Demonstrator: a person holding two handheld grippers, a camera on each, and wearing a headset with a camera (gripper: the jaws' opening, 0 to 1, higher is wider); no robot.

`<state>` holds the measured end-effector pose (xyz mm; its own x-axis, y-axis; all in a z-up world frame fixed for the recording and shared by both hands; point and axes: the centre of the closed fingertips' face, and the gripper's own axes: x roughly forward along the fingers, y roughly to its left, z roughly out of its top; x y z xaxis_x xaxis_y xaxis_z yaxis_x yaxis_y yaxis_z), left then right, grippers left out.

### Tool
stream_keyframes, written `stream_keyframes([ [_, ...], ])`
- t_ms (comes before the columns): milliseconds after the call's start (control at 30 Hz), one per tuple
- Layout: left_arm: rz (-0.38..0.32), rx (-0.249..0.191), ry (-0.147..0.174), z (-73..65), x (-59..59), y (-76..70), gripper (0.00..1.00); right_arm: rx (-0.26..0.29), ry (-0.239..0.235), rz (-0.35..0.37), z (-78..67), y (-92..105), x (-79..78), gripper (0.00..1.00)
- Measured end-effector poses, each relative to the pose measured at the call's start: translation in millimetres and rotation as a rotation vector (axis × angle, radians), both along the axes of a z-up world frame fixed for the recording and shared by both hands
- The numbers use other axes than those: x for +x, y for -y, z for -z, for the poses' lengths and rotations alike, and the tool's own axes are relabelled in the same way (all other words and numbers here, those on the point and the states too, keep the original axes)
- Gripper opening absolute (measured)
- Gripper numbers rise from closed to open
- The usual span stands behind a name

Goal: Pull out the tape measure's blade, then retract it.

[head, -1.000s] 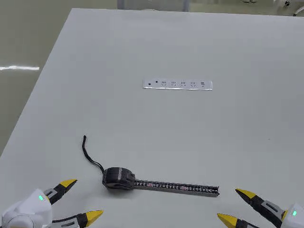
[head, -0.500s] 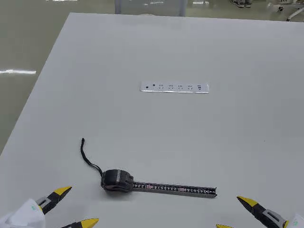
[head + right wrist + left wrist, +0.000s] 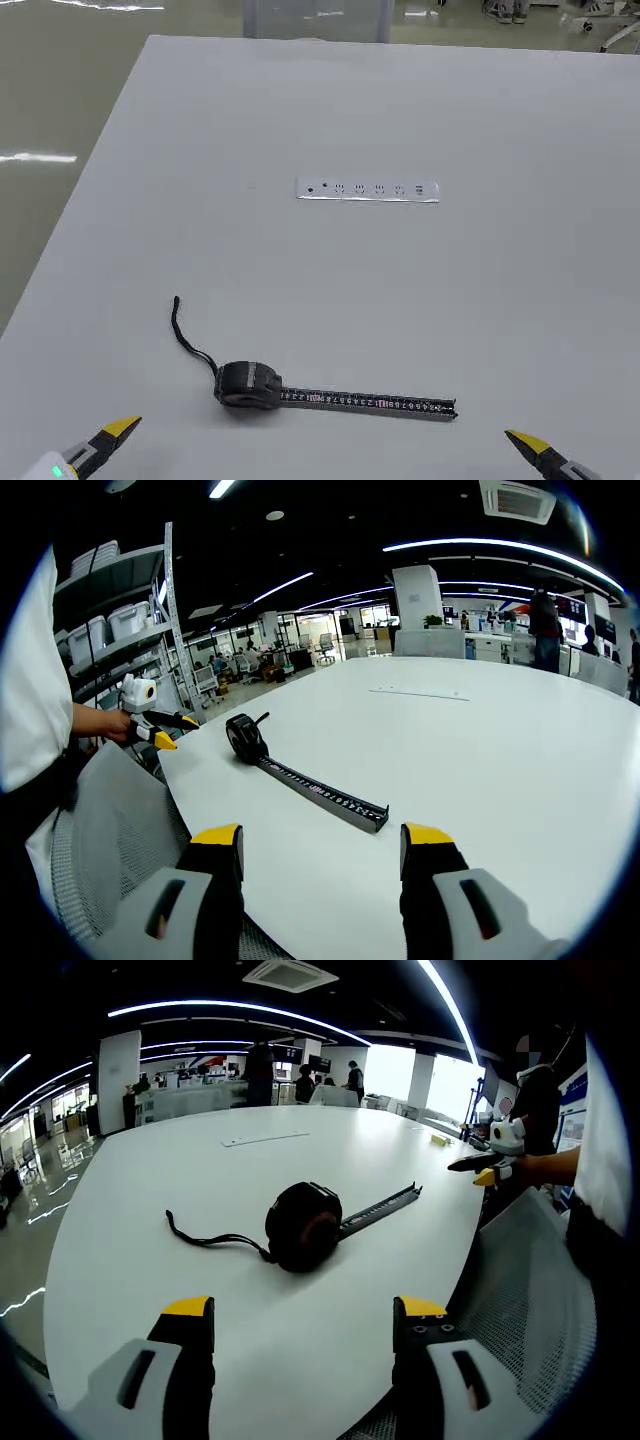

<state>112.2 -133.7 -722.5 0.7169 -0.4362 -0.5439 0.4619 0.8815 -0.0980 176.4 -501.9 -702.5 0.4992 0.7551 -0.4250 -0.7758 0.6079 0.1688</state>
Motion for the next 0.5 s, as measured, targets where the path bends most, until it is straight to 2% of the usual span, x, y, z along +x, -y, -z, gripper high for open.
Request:
stream_keyframes([
  [233, -0.01, -0.002, -0.003, 0.5, -6.0, -3.1, 0.71, -0.005, 0.001, 0.01, 0.9, 3.7, -5.1, 0.64],
  [500, -0.011, -0.002, 0.001, 0.0, -4.0, -3.7, 0.71, -0.002, 0.0, 0.016, 1.5, 5.3, -6.6, 0.64],
])
